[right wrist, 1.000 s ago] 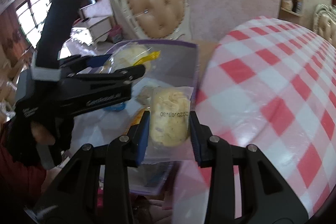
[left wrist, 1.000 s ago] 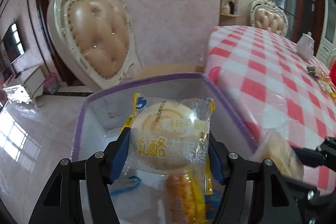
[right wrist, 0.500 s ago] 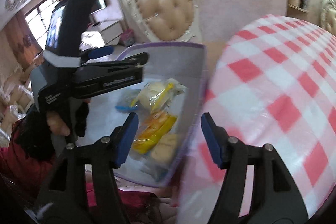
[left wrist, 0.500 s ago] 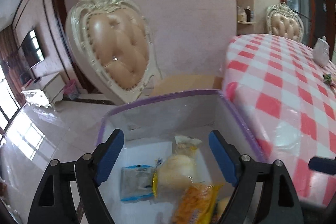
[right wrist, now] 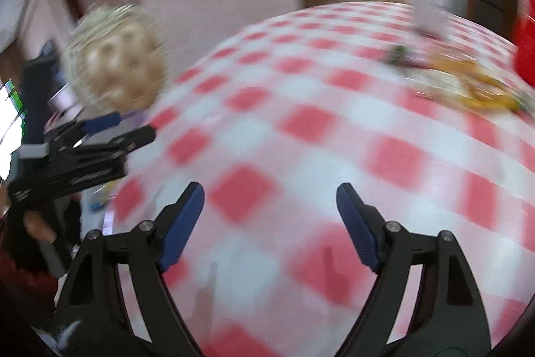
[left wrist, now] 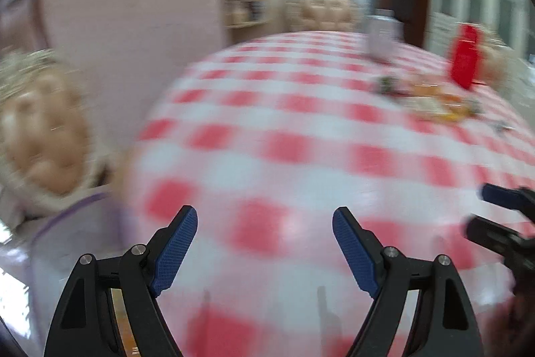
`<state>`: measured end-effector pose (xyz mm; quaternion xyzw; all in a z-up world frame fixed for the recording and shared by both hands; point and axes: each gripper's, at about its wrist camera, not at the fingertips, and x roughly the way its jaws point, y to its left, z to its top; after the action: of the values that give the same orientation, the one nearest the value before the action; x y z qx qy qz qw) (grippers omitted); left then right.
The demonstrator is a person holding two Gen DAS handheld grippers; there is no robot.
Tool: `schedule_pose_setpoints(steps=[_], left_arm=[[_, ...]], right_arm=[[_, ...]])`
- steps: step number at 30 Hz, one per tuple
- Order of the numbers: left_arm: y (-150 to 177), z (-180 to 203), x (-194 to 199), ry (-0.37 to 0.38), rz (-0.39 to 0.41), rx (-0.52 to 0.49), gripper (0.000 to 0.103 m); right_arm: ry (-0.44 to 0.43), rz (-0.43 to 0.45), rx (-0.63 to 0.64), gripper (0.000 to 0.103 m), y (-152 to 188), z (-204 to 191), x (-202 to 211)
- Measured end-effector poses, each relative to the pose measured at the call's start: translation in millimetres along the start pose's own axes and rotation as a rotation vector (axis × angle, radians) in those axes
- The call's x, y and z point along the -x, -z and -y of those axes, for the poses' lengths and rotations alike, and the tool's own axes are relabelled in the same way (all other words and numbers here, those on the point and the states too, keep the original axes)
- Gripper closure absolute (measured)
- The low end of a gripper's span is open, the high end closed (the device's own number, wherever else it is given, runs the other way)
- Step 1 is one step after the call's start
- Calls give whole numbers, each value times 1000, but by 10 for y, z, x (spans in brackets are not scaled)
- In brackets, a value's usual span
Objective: Organize snacks
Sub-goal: 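Grasp the white paper pouch with the left tool while the right tool grasps the yellow-green candy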
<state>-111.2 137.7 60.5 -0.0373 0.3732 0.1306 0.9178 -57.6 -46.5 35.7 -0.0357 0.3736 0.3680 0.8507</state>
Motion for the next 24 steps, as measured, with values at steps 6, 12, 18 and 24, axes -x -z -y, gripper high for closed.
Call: schedule_pose_setpoints(steps=[6, 12, 18, 24], left_arm=[[-273, 1405, -206, 351, -23, -134, 19], [-475, 2353, -569, 489, -39, -139, 19], [-506, 2844, -818, 551, -27, -92, 19], [-544, 2708, -838, 581, 19, -67, 19]], right_arm=[[251, 34, -218, 17, 125, 1231, 503], [479, 79, -405, 17, 280, 2306, 981], [541, 102, -506, 17, 157, 3126, 1051], [549, 90, -536, 17, -161, 3653, 800]])
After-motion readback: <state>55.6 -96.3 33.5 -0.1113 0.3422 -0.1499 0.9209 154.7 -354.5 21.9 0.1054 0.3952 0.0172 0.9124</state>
